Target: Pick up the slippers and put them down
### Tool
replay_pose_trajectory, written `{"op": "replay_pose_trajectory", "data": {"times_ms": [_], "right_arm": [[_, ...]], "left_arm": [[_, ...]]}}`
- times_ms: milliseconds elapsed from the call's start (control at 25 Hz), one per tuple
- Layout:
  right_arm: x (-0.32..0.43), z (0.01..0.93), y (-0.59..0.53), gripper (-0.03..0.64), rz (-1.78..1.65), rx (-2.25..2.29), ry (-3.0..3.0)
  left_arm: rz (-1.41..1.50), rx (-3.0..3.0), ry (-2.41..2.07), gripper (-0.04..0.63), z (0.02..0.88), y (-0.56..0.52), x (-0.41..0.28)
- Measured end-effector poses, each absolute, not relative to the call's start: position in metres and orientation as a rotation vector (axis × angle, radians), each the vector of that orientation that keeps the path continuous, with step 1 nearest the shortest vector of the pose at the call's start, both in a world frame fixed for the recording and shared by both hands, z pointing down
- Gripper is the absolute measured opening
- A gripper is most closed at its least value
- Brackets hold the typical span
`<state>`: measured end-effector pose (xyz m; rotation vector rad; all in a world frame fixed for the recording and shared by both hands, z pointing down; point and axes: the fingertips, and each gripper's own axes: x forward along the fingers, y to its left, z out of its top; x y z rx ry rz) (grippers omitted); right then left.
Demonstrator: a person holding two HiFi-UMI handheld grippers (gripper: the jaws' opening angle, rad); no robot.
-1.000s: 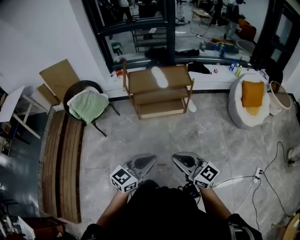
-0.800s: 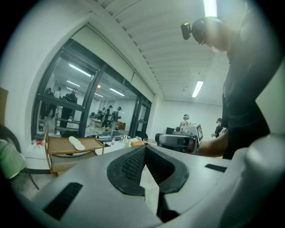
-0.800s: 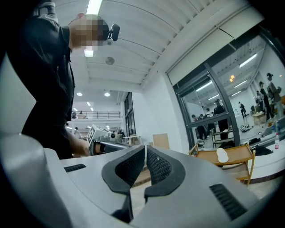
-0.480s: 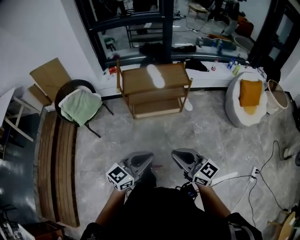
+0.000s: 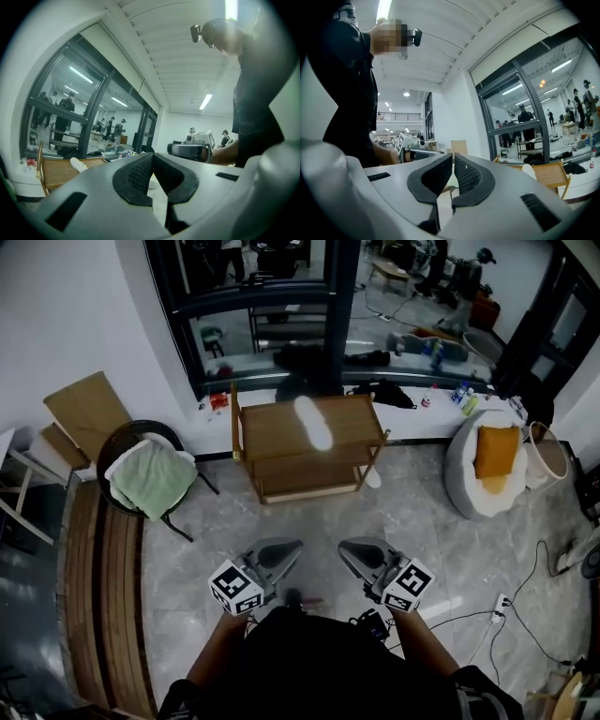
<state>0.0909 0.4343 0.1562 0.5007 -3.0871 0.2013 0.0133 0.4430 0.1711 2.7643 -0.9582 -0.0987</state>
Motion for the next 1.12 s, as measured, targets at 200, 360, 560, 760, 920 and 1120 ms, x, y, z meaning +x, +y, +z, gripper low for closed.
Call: {"op": "replay_pose_trajectory", "data": {"times_ms": [200,360,560,760,920,1120], "right_arm": [[0.061,0.154,0.382,0.026,0.170,0.572,-3.072],[0.044,0.152,0.353,0.026,0.190,0.622,-3.081],[0.039,0.156,0.328,0.026,0.223,0.647,-3.054],[0.037,0.166,0.293,0.026,0.272,0.665,-3.049],[0.030,0.173,0.263,0.026,0.275,0.622,-3.053],[0.032,0.175,0.207,0.026,0.304,0.593,-3.075]], "left_arm": [[-0.112,2.786,-0.899,0.009,0.165,0.394,-0.021],[-0.104,2.784,-0.862,0.009,0.171,0.361,-0.041],[-0.159,2.762,-0.852,0.009,0.174,0.333,-0.049],[-0.160,2.753,-0.836,0.009,0.183,0.313,-0.055],[-0.147,2.714,-0.869,0.009,0.195,0.285,-0.062],[-0.129,2.724,-0.903,0.009,0.190,0.230,-0.056]]}}
